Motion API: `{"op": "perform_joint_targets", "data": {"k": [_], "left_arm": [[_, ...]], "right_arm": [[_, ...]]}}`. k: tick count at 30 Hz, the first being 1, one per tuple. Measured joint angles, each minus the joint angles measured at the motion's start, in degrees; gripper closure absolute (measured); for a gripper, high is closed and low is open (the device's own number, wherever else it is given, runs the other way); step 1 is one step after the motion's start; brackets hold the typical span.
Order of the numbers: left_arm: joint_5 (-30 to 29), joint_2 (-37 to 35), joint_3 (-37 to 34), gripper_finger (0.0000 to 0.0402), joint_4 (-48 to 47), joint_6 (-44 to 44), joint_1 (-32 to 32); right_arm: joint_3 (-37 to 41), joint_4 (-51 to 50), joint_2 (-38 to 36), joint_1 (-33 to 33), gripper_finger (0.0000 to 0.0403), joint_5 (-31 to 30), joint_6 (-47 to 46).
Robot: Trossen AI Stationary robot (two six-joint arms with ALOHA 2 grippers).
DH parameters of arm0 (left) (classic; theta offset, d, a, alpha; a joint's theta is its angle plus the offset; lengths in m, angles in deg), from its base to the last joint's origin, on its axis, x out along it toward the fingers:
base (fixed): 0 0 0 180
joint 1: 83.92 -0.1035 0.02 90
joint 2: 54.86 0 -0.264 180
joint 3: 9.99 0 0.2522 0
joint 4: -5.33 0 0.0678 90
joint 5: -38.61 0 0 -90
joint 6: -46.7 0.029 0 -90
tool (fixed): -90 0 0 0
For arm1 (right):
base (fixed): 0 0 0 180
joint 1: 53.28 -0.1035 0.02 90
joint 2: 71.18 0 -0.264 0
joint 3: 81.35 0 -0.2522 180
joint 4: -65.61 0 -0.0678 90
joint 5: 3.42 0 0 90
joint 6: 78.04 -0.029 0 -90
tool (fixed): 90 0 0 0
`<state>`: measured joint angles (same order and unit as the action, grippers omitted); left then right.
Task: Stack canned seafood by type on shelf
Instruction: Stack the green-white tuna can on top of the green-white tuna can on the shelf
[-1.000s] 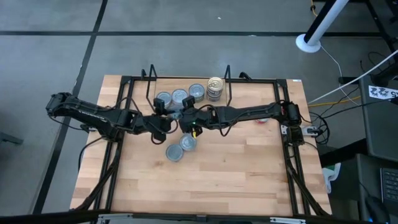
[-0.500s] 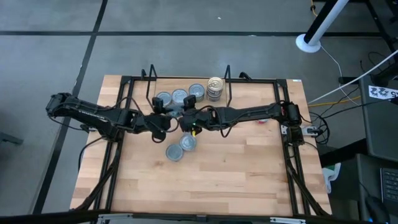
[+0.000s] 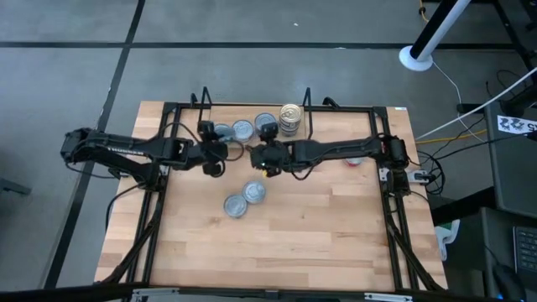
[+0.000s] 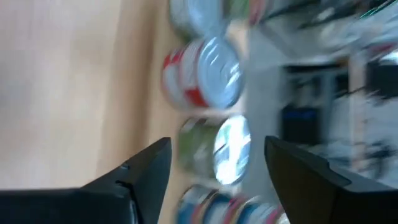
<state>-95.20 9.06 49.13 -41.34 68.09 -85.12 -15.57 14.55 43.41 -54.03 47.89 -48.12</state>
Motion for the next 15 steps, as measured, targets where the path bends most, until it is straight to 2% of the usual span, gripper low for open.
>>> {"op": "perform_joint_targets", "data": {"k": [4,7,12,15], "left_arm": [[-0.17,0.54,0.00,0.0265,-0.51,-0.02,-2.80],[-0.04,2.40,0.00,0.0265,-1.64,0.06,-4.37],[-0.43,7.45,0.00,0.0265,-1.31,3.04,-6.08],[-2.64,10.10,0.00,0.0265,-1.36,3.02,-6.59]], "right_arm": [[0.00,-10.59,-2.16,2.13,0.0150,8.84,-9.14],[0.00,-15.61,-2.75,3.56,0.0150,13.54,-12.68],[0.27,-17.77,-2.83,4.20,0.0150,14.34,-13.89],[2.87,-16.15,-3.43,4.17,0.0150,14.80,-14.01]]}}
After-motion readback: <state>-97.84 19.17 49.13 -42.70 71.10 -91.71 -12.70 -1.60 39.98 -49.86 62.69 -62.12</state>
